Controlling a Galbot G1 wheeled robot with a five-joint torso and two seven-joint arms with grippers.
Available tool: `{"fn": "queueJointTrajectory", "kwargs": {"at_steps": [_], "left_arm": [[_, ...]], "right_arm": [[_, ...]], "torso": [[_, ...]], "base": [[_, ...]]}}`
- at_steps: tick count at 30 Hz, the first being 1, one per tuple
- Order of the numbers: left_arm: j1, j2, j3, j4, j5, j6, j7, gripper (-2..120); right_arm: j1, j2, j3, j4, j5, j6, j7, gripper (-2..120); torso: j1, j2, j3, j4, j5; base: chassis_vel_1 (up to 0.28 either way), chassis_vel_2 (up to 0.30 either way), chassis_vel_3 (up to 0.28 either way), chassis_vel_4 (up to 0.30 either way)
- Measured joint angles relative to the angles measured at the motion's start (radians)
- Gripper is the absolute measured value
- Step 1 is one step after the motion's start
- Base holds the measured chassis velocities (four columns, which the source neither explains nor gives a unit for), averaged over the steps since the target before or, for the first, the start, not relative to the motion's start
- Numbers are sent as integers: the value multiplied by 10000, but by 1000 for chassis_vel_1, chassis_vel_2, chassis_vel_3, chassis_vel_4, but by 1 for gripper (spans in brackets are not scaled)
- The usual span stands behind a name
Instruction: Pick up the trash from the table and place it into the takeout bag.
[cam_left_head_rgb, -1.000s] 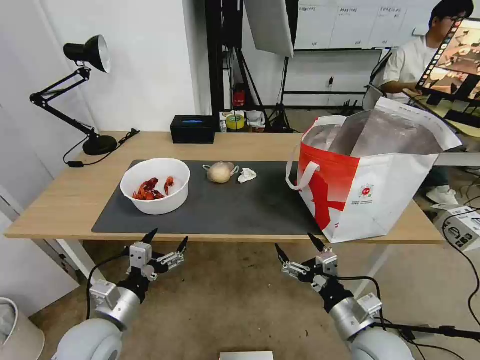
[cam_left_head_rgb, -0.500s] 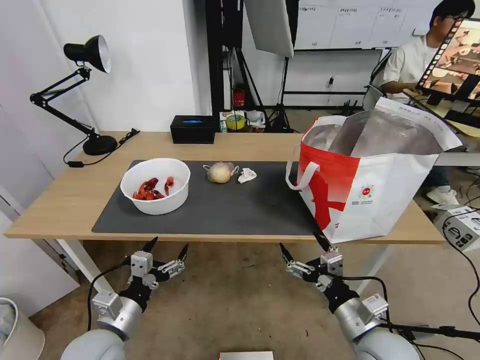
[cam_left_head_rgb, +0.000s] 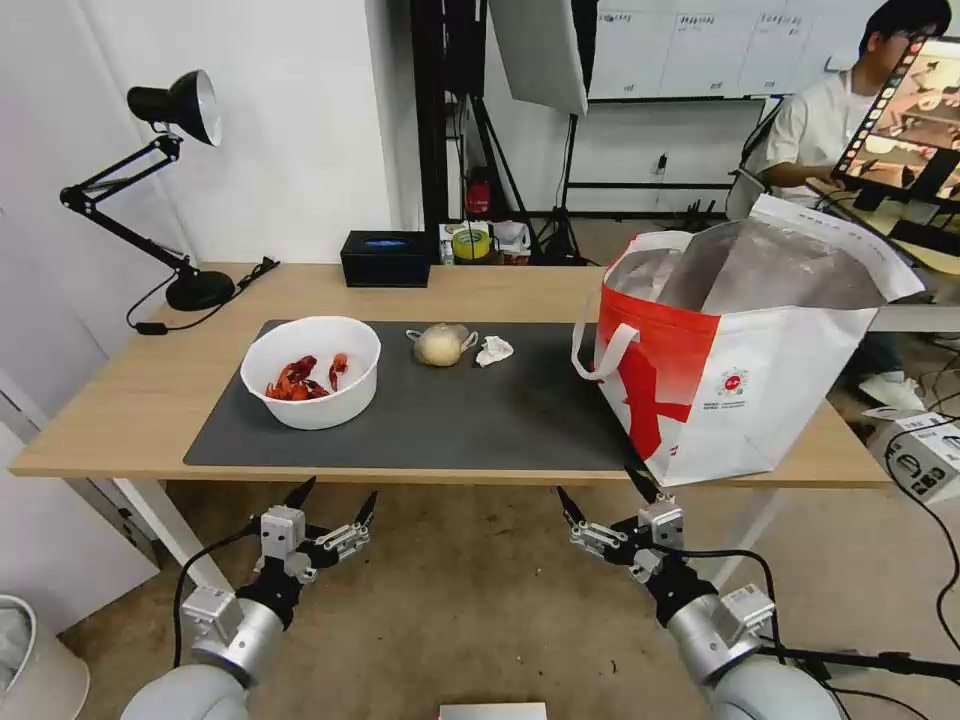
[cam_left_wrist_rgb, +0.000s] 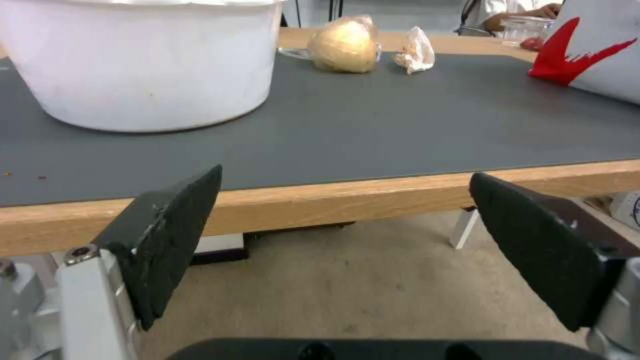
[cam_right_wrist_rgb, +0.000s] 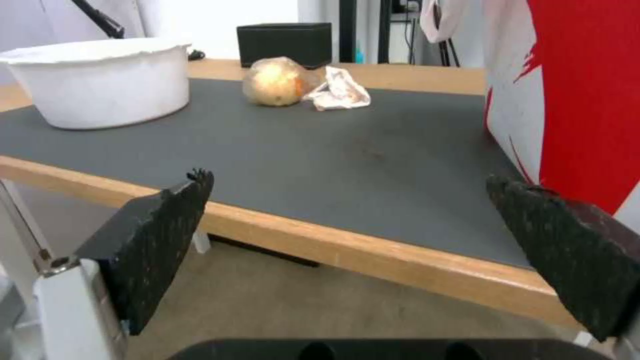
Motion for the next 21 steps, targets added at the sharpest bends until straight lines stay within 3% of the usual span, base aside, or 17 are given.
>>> {"fn": "queueJointTrajectory", "kwargs": {"at_steps": [21], "left_arm": [[-194, 93, 136, 171, -22, 15, 5, 100]], "right_arm": [[93, 142, -364, -132, -103, -249, 63, 100]], "torso": [[1, 0, 0, 0, 0]], "base": [[0, 0, 0, 0]]}}
